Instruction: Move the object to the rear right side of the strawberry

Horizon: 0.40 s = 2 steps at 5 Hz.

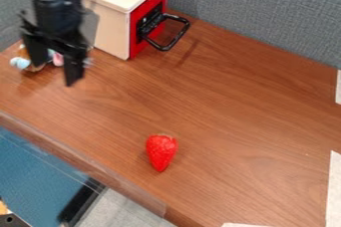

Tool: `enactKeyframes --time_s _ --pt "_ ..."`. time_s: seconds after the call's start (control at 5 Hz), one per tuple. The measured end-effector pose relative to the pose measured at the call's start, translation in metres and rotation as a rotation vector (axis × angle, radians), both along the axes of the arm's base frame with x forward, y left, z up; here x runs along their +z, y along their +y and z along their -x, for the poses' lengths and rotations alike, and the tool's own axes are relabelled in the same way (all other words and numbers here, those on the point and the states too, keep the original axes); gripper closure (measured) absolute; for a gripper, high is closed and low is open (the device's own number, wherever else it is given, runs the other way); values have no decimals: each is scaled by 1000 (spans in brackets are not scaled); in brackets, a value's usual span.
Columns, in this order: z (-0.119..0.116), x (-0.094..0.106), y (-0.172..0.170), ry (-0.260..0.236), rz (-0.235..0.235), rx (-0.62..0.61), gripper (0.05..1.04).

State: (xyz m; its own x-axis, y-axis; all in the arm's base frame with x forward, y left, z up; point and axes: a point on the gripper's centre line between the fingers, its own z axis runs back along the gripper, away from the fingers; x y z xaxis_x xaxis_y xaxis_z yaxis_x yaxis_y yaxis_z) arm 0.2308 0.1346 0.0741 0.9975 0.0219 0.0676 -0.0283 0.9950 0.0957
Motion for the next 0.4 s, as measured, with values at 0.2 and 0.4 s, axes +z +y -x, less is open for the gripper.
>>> enactKeyframes --time_s 0.2,0.4 --pt "-5 -10 49 3 -45 63 83" --pt "-20 -15 74 -21 -59 119 83"
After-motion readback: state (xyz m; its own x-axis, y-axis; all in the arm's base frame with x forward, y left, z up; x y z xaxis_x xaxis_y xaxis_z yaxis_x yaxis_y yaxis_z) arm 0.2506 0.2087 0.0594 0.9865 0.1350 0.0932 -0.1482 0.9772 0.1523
